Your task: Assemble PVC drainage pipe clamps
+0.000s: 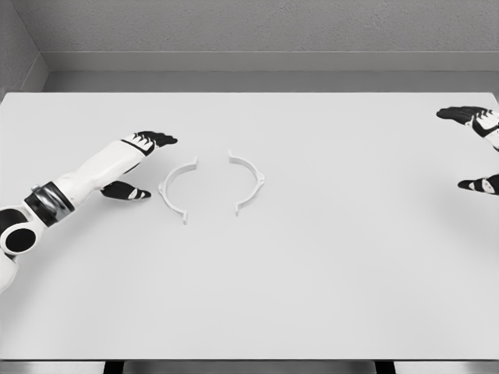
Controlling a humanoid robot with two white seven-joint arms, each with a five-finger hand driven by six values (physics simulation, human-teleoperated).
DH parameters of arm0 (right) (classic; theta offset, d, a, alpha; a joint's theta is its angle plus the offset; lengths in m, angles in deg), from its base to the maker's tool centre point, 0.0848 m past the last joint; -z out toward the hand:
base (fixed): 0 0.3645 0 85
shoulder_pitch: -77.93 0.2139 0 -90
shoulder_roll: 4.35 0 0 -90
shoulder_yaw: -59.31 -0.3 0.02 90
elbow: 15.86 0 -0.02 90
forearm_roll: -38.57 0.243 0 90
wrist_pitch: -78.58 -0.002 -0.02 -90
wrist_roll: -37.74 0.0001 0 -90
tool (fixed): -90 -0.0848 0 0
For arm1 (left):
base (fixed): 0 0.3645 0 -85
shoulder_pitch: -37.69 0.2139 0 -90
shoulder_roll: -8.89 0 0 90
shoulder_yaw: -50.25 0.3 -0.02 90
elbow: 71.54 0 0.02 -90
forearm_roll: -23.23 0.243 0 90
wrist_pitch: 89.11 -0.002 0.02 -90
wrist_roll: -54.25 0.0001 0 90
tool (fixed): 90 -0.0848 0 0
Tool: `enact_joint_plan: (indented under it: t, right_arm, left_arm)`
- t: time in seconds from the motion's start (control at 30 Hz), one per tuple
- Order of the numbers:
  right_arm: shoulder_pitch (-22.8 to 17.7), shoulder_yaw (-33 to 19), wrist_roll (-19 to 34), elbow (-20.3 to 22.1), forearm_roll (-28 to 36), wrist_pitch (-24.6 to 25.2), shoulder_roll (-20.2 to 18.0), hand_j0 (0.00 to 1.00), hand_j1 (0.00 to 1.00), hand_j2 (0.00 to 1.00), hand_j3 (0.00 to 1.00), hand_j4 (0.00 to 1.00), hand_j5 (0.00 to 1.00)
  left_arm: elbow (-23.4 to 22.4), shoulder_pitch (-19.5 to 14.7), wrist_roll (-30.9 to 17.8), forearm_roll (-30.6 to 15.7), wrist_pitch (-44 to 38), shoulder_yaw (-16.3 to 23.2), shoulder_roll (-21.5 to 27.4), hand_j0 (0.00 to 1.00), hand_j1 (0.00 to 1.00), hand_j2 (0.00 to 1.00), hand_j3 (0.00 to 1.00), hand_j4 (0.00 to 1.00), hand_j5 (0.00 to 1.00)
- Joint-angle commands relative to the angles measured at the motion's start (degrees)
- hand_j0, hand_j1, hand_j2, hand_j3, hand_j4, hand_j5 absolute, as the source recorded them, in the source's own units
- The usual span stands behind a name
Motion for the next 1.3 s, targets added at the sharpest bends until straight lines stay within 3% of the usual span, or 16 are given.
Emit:
enact_joint_plan:
  t: [0.0, 0.23, 0.33, 1.27]
  right_arm:
    - [0.09, 1.30, 1.88, 2.66, -1.05, -0.44, -1.08, 1.00, 1.00, 1.00, 1.00, 1.00, 1.00]
    - [1.23, 1.21, 1.97, 4.24, -10.02, -0.44, 6.21, 1.00, 1.00, 1.00, 1.00, 1.00, 1.00]
    - [2.11, 1.30, 1.97, 4.24, -10.02, -0.44, 8.41, 1.00, 1.00, 1.00, 1.00, 1.00, 1.00]
    - [2.11, 1.74, 1.88, 3.45, -10.02, -0.44, 9.20, 1.00, 1.00, 1.00, 1.00, 1.00, 1.00]
  left_arm:
    - [0.10, 0.00, 0.03, -0.29, -0.02, -0.09, 0.15, 1.00, 1.00, 1.00, 1.00, 1.00, 1.00]
    - [-0.51, -0.35, -0.05, 0.23, -0.02, 0.00, -0.38, 1.00, 1.00, 1.00, 1.00, 1.00, 1.00]
    - [-0.51, -0.53, -0.05, 0.94, -0.02, 0.08, -0.64, 1.00, 1.00, 1.00, 1.00, 1.00, 1.00]
    - [-0.16, 0.09, -0.14, 1.55, -0.02, 0.17, -5.39, 1.00, 1.00, 1.00, 1.00, 1.00, 1.00]
